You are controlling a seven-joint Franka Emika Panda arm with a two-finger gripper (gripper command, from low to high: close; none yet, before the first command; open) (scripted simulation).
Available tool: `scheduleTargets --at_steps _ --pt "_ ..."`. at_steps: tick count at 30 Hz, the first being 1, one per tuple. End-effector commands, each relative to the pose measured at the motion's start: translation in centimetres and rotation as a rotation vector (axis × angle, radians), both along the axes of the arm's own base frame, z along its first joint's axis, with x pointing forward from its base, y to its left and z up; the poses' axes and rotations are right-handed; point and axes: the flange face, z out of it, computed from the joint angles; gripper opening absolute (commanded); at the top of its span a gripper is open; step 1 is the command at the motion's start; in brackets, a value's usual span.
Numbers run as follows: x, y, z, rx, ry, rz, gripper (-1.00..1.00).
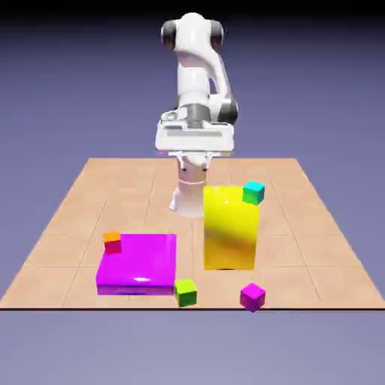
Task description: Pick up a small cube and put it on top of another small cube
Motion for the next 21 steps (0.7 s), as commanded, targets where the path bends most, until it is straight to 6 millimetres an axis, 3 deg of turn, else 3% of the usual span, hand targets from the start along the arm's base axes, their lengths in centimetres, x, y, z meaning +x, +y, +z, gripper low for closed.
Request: scheduleTargets --at_steps 1,10,21 --pt "0.9 0.0 -0.5 -0.008 0.039 0.006 0.00" --pt "8.5 0.1 -6.8 -0.069 0.392 0.063 0.00" --pt "15.0 -0.3 -17.7 -0.129 0.824 0.137 0.00"
